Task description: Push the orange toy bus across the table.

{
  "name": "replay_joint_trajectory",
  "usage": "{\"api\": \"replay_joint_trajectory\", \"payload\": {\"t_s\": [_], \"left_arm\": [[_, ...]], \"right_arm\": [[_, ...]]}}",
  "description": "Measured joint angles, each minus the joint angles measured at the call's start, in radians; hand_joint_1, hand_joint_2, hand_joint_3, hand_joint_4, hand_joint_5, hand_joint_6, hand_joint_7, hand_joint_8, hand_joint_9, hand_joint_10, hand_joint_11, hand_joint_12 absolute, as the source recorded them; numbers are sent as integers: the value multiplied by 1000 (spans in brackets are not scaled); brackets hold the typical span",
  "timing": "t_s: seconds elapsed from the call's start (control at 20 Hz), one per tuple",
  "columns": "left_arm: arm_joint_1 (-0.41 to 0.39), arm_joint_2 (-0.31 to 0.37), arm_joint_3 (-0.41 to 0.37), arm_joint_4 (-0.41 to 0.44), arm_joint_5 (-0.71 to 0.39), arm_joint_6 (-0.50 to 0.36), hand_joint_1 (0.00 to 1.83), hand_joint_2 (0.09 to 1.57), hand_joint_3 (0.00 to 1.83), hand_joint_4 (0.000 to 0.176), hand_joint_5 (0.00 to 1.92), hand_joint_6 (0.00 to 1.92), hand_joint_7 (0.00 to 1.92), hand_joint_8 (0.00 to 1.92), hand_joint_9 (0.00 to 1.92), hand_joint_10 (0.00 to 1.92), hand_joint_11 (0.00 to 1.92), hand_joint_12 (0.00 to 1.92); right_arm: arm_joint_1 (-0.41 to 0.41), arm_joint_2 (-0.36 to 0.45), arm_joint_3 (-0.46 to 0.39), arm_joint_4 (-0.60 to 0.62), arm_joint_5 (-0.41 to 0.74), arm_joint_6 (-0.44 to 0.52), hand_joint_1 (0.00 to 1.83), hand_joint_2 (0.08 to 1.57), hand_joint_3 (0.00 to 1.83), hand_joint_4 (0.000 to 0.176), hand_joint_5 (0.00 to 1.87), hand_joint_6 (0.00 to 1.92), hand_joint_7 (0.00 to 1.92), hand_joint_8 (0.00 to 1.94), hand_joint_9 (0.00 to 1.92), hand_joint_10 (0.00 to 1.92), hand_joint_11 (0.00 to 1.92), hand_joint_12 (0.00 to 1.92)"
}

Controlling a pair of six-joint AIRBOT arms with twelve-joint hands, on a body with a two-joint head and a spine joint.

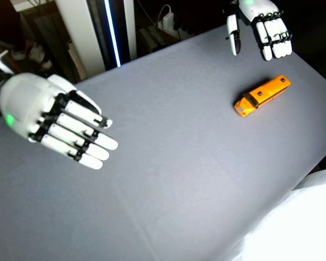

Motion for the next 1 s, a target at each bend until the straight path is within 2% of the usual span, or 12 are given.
{"api": "replay_joint_trajectory", "payload": {"t_s": [0.05,0.15,0.3,0.35,0.4,0.45,0.5,0.55,0.6,0.75,0.85,1.0], "left_arm": [[4,0,0,1,-1,-1,25,1470,6,0,342,6,278,3,253,10,0,677],[12,0,-1,-7,1,-6,23,1482,4,0,340,2,280,2,260,6,0,691],[12,0,-1,-7,-2,-6,34,1486,1,0,330,1,269,1,237,1,0,632],[12,2,-1,-8,-2,-6,27,1470,2,0,336,0,268,1,261,0,0,734],[18,11,-4,-6,-2,-6,56,1478,3,0,344,2,282,4,284,5,0,635],[23,22,-8,-10,-7,-6,42,1487,4,0,347,1,280,1,273,7,0,527],[27,29,-10,-18,-24,-7,8,1472,0,0,337,1,272,1,253,3,0,459],[38,34,-12,-24,-42,-7,1,1446,0,0,334,0,266,0,242,2,0,480],[51,43,-18,-35,-59,-8,0,1450,0,0,319,3,250,5,222,6,0,571],[109,60,-32,-136,-129,-8,13,1462,0,0,336,1,236,1,235,3,0,744],[127,68,-26,-217,-138,-8,11,1473,0,0,340,0,233,0,245,2,0,843],[134,62,12,-298,-106,-8,13,1484,2,0,341,3,239,2,259,3,0,805]], "right_arm": [[0,0,0,0,0,0,325,1403,0,41,235,4,199,2,213,3,195,180],[0,0,0,1,-2,0,332,1406,0,37,244,6,200,2,214,2,198,175],[0,0,0,0,-2,0,310,1412,3,67,234,0,180,0,207,0,203,172],[0,-1,0,0,-2,0,326,1408,0,58,240,2,185,1,210,1,206,166],[0,-2,0,-1,-3,0,327,1402,0,45,239,1,181,0,201,0,191,157],[0,-2,0,-1,-4,0,313,1396,0,41,236,0,176,0,198,0,187,150],[0,-2,0,0,-8,0,326,1392,0,48,236,0,176,0,196,0,181,140],[0,-2,1,0,-10,0,330,1394,0,45,238,1,176,0,192,0,178,136],[0,-2,1,-2,-10,0,311,1395,0,50,235,0,178,1,193,0,187,133],[0,-2,1,-1,-13,0,325,1392,0,56,220,0,170,0,195,0,198,125],[0,-2,1,-2,-17,0,320,1393,0,46,208,0,168,0,195,0,200,121],[0,-2,1,-3,-18,0,376,1388,0,33,224,3,170,2,181,2,188,97]]}}
